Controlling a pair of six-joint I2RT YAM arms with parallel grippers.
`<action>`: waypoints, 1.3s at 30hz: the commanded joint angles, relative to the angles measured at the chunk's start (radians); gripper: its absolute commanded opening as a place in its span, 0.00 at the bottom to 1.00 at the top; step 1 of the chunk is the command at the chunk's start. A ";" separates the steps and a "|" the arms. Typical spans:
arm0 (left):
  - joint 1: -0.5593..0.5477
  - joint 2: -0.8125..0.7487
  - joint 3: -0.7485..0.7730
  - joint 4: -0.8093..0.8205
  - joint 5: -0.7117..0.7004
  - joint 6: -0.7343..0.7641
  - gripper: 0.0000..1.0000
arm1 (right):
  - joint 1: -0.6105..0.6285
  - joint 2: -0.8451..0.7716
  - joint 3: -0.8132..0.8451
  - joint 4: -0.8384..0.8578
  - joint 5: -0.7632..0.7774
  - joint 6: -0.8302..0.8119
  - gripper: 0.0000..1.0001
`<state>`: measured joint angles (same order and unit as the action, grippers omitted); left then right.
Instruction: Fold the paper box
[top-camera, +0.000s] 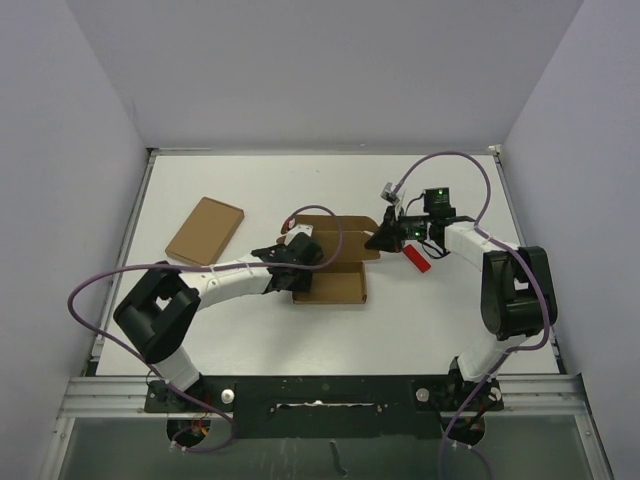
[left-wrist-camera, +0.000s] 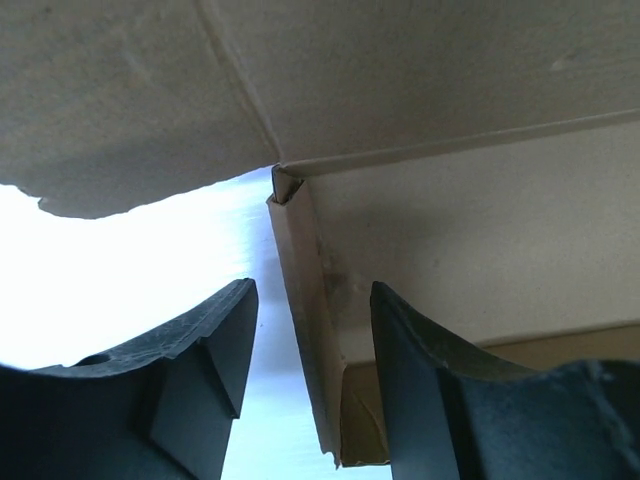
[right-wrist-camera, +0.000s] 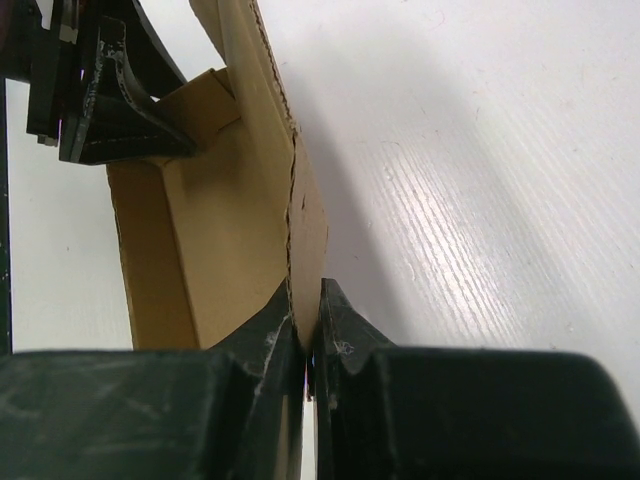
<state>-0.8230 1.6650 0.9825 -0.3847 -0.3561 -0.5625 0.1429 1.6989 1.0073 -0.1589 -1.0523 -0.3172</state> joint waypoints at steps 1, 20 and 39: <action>-0.003 -0.092 0.019 0.041 0.017 0.004 0.50 | 0.009 0.007 0.017 0.013 -0.017 -0.014 0.00; 0.408 -0.700 -0.505 0.574 0.634 0.145 0.87 | 0.017 -0.005 0.037 -0.025 -0.020 -0.056 0.13; 0.616 -0.268 -0.532 1.416 1.126 0.024 0.75 | 0.100 0.007 0.150 -0.206 -0.021 -0.254 0.07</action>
<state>-0.2073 1.3685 0.4088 0.7647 0.6334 -0.5003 0.2134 1.6989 1.0885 -0.3084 -1.0557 -0.4892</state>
